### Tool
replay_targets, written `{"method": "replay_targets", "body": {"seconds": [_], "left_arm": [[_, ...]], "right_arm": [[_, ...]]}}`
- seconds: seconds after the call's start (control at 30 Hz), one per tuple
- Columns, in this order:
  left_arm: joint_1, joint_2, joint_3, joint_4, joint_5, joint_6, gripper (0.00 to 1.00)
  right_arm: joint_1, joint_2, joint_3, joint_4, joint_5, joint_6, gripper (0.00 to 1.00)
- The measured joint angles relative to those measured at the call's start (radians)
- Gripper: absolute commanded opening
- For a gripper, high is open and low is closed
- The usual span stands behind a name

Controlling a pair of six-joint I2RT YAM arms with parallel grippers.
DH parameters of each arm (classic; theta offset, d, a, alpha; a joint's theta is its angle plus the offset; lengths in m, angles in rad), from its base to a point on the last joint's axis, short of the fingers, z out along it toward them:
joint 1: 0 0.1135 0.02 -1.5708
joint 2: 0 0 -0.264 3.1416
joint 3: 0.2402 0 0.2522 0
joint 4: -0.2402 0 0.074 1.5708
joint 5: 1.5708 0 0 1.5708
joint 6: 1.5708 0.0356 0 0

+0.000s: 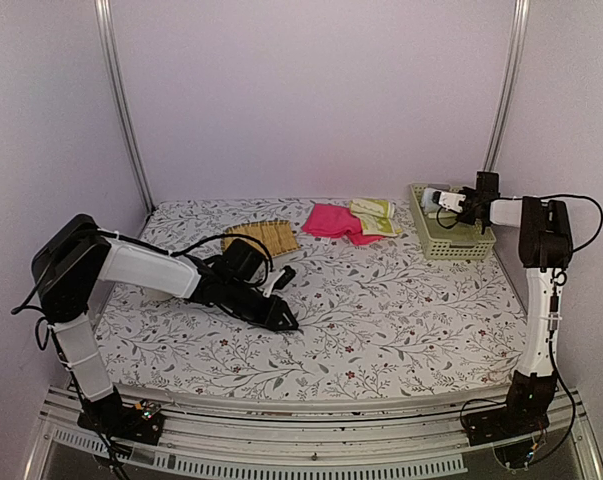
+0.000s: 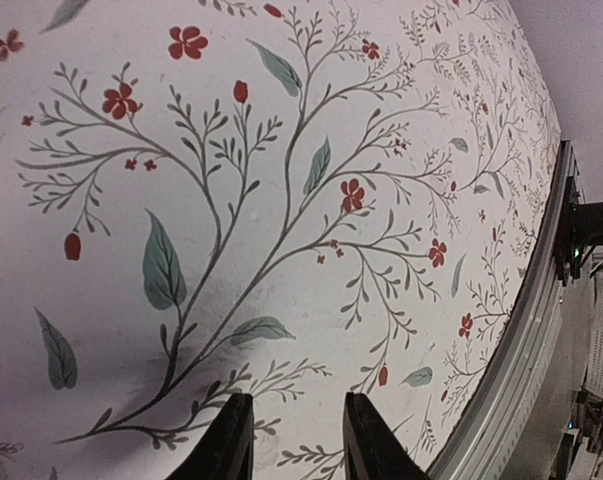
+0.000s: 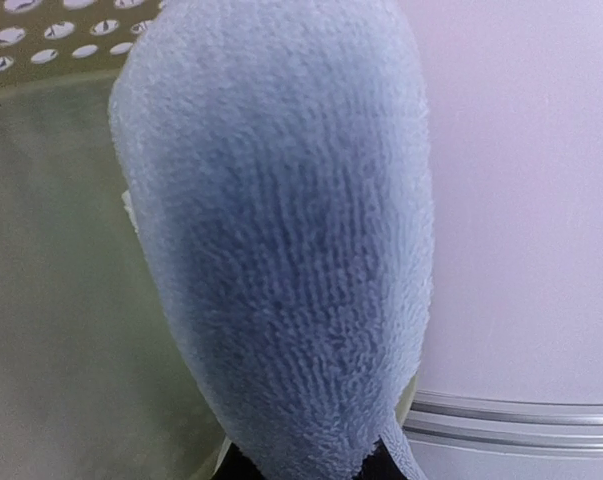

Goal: Roll the towels
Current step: Place the towel in the bin.

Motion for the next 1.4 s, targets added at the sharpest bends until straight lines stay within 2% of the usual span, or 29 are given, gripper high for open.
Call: {"method": "replay_targets", "body": {"seconds": [0.2,0.4,0.63,0.83,0.87,1.0,1.07,1.4], "left_arm": [[-0.002,-0.003,-0.014,0.007,0.0,-0.004,0.32],[-0.003,-0.003,-0.016,0.016,0.001,-0.006,0.32],[-0.003,-0.002,-0.016,0.021,0.002,-0.007,0.32],[-0.003,0.011,-0.01,0.021,0.002,-0.006,0.32],[-0.003,0.016,-0.006,0.021,0.002,-0.006,0.32],[-0.003,0.036,0.014,0.021,0.006,-0.003,0.32],[-0.003,0.045,0.023,0.021,0.008,0.0,0.32],[-0.003,0.057,0.026,0.015,0.018,0.01,0.32]], "right_arm": [[-0.001,-0.111,-0.133,0.08,-0.024,-0.014,0.02],[-0.001,-0.152,-0.19,0.114,-0.025,-0.07,0.02],[-0.001,-0.114,-0.177,0.089,-0.007,-0.115,0.02],[-0.001,-0.02,-0.063,-0.047,-0.006,-0.122,0.04],[-0.001,-0.006,-0.041,-0.071,-0.006,-0.121,0.07],[-0.001,0.021,0.013,-0.152,-0.006,-0.125,0.38],[-0.001,0.032,0.051,-0.197,-0.003,-0.127,0.47],[-0.001,0.037,0.085,-0.305,0.006,-0.125,0.66]]}}
